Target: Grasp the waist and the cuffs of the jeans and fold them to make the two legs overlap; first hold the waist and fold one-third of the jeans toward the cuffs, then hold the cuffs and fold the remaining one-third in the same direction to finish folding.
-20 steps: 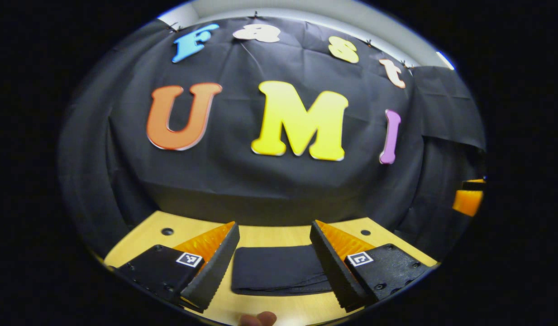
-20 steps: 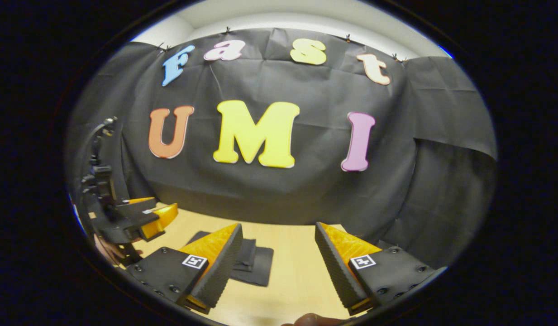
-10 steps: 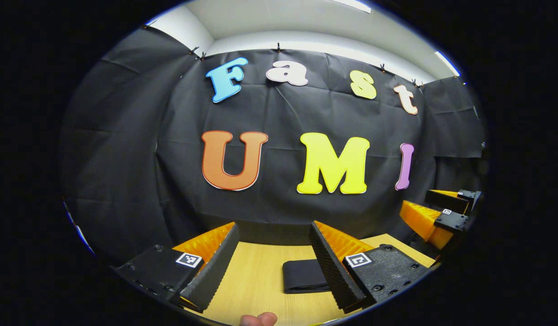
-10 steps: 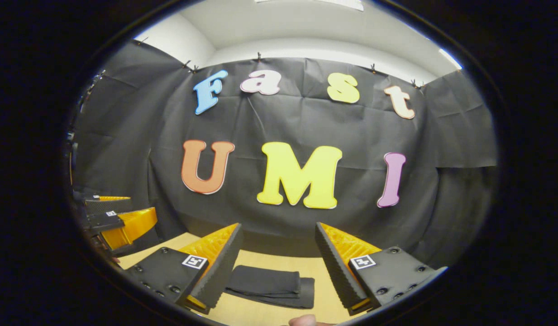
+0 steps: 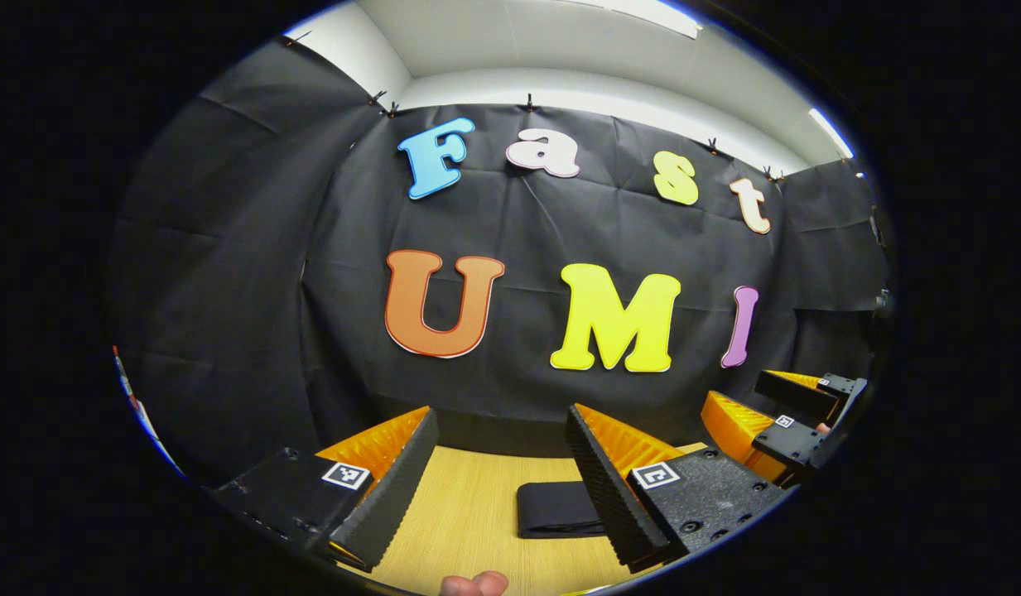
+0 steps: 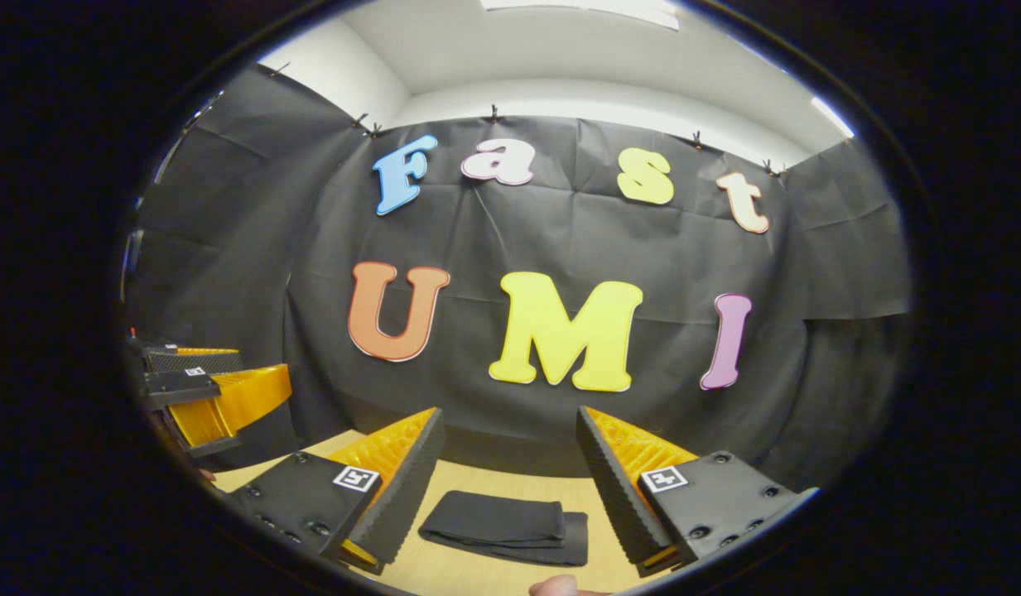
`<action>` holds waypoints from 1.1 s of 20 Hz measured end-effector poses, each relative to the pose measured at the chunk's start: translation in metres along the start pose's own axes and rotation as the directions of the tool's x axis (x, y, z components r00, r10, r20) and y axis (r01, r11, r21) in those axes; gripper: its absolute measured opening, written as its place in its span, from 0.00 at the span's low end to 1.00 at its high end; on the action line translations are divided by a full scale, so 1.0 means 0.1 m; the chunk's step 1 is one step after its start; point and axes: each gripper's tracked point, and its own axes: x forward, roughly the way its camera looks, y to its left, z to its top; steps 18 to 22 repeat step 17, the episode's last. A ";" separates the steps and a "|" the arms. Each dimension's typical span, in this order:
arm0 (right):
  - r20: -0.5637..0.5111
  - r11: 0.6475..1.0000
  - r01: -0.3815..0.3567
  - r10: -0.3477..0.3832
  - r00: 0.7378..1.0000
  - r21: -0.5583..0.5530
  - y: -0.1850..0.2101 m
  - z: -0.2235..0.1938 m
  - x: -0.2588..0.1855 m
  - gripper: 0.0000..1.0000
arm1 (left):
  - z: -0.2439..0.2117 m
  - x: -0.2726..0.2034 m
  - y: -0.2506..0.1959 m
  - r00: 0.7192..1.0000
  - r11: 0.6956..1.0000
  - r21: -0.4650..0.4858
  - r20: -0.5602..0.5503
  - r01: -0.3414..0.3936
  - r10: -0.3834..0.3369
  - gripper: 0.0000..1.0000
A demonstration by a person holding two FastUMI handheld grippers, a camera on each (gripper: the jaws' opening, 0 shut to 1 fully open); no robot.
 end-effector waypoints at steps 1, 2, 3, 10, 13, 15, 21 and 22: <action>-0.003 1.000 -0.001 0.001 1.000 0.004 0.00 -0.01 0.00 0.99 | -0.02 0.00 0.01 1.000 1.000 0.000 -0.003 0.000 0.000 0.99; -0.003 1.000 0.001 -0.001 1.000 0.006 0.00 -0.02 -0.01 0.99 | -0.03 0.00 -0.01 1.000 1.000 0.001 -0.005 0.002 -0.002 0.99; 0.000 1.000 0.004 -0.004 1.000 0.006 0.00 -0.01 0.00 0.99 | -0.03 0.00 -0.03 1.000 1.000 0.002 -0.005 0.006 -0.006 0.99; 0.020 1.000 0.014 -0.014 1.000 0.020 -0.03 0.01 -0.03 0.99 | -0.07 -0.05 -0.10 1.000 1.000 -0.002 -0.016 0.023 -0.023 0.99; 0.025 1.000 0.009 -0.009 1.000 0.017 -0.03 0.01 -0.03 0.98 | -0.07 -0.06 -0.11 1.000 1.000 0.002 -0.019 0.024 -0.024 0.99; 0.022 1.000 0.008 -0.009 1.000 0.020 -0.03 0.00 -0.03 0.99 | -0.08 -0.06 -0.13 0.999 1.000 0.004 -0.021 0.026 -0.025 0.99; 0.012 1.000 0.011 -0.011 1.000 0.026 -0.02 -0.01 -0.03 0.99 | -0.10 -0.06 -0.13 0.999 1.000 0.005 -0.030 0.027 -0.027 0.99; 0.012 1.000 0.011 -0.011 1.000 0.026 -0.02 -0.01 -0.03 0.99 | -0.10 -0.06 -0.13 0.999 1.000 0.005 -0.030 0.027 -0.027 0.99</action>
